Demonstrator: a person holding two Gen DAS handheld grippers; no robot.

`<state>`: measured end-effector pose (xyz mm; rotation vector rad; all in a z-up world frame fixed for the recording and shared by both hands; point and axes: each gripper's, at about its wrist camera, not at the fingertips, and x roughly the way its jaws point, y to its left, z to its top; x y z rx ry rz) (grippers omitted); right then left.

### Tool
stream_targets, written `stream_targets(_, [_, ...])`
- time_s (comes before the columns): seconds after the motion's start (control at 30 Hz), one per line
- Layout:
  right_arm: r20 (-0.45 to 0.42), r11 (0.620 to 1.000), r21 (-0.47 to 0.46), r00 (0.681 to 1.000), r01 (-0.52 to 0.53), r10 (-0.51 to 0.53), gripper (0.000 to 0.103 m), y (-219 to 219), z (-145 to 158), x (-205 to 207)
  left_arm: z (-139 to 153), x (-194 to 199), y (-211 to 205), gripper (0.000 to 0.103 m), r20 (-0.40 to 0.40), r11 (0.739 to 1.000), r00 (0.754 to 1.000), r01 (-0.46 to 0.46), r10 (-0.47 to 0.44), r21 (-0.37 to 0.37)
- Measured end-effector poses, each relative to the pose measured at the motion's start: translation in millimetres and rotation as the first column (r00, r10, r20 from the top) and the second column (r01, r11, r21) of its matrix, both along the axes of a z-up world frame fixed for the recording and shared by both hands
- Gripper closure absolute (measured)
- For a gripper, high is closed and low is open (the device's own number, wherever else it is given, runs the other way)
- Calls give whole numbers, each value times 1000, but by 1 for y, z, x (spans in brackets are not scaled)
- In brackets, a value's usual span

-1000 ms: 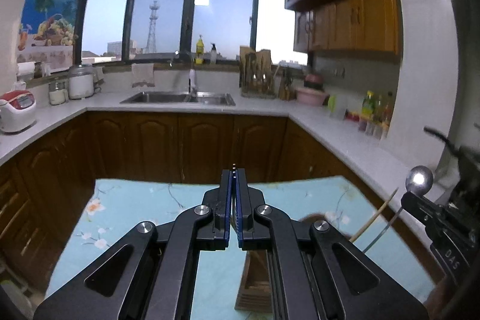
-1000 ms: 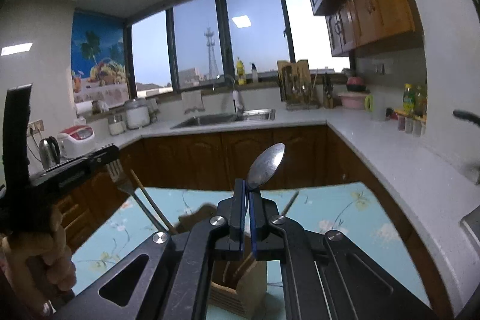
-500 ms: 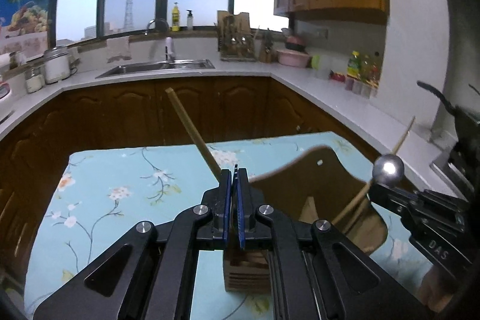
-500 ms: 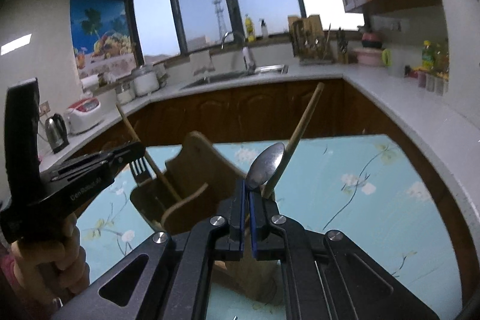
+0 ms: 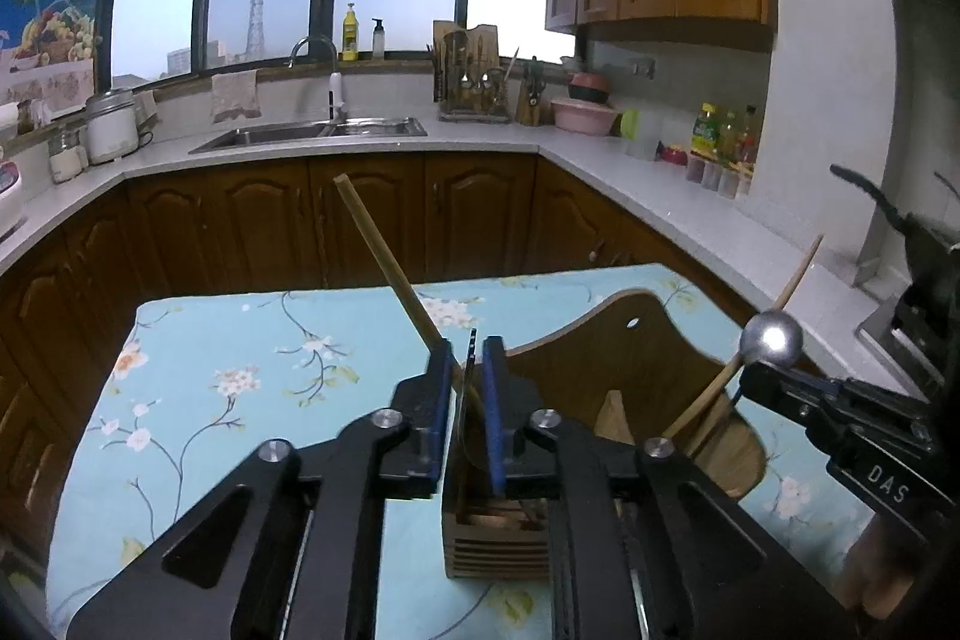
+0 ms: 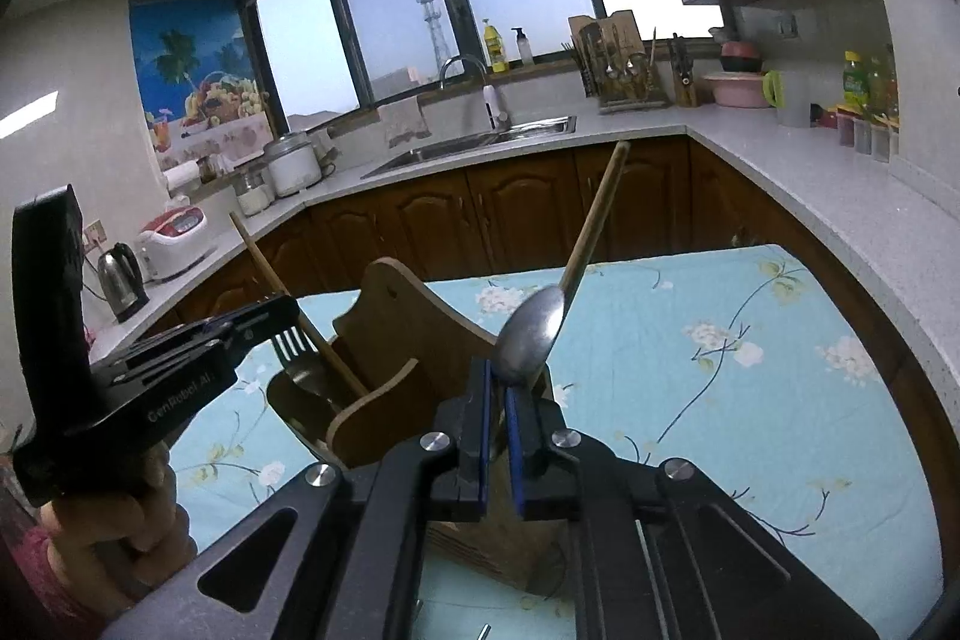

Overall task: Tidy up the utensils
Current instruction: 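Lower the chopstick and spoon into the wooden holder and open both tools, then move both open tools back over the remaining utensils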

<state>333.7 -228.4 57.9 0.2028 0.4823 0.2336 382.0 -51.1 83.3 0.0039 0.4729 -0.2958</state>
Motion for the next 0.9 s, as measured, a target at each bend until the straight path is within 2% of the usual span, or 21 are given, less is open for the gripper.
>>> stream_targets(0.1, [3,1000,7,1000,7,-7,88,-3,3,-5,7,-11,9,68,23,1000,1000,-19,19,-23])
stream_targets(0.13, [3,1000,14,1000,14,-14,81,-5,4,-8,9,-16,12,65,28,999,999,-26,26,-29])
stream_targets(0.17, [4,1000,23,1000,21,-22,70,-8,5,-12,10,-18,15,58,30,999,999,-30,31,-37])
stream_targets(0.23, [8,998,47,999,34,-34,61,-12,6,-20,12,-29,27,48,36,997,998,-56,58,-62])
stream_targets(0.3, [10,997,64,999,52,-53,48,-17,6,-28,11,-40,37,37,28,994,996,-83,85,-77])
stream_targets(0.33, [11,995,70,998,64,-65,39,-19,6,-33,10,-45,43,33,21,992,995,-94,96,-87])
stream_targets(0.4, [24,993,90,996,79,-82,30,-24,7,-45,7,-57,54,24,13,988,993,-117,119,-105])
stream_targets(0.47, [37,992,99,996,80,-84,15,-25,8,-57,4,-68,61,16,-2,983,990,-143,143,-112])
stream_targets(0.53, [53,992,95,995,82,-87,8,-23,9,-70,0,-85,69,15,-12,982,990,-144,143,-123])
stream_targets(0.9, [94,996,80,994,51,-58,3,-14,12,-145,-16,-166,97,12,-85,971,985,-163,150,-175])
